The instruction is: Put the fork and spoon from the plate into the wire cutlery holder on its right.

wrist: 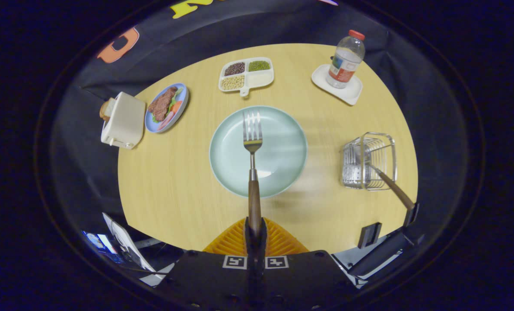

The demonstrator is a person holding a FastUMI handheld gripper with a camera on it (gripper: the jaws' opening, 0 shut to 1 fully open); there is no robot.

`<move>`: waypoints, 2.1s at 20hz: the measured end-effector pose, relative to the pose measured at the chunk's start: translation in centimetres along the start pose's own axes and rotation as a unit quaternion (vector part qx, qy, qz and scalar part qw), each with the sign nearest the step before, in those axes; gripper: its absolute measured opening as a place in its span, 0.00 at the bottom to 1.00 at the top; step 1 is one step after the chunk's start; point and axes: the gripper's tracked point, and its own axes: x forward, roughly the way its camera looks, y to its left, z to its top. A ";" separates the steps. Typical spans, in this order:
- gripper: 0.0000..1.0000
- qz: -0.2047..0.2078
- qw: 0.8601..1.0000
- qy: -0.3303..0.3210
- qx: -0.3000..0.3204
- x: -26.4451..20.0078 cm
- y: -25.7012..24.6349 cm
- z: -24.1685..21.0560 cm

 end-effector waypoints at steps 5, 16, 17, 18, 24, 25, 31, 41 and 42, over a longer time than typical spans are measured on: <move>0.00 -0.013 0.999 -0.029 0.033 -4.9 -6.3 1.3; 0.00 -0.032 0.996 0.040 0.079 -4.7 -14.3 -2.2; 0.00 -0.031 0.995 0.046 0.085 -4.4 -14.4 -2.2; 0.00 -0.031 0.994 0.051 0.090 -4.1 -14.7 -2.1; 0.01 -0.027 0.990 0.073 0.116 -2.6 -15.3 -2.1; 0.01 -0.025 0.990 0.075 0.120 -2.3 -15.4 -2.2; 0.05 -0.025 0.989 0.070 0.130 -1.9 -15.5 -1.7; 0.28 -0.012 0.990 0.060 0.126 -2.5 -14.7 -2.3; 0.39 -0.014 0.991 0.053 0.122 -2.6 -14.6 -2.0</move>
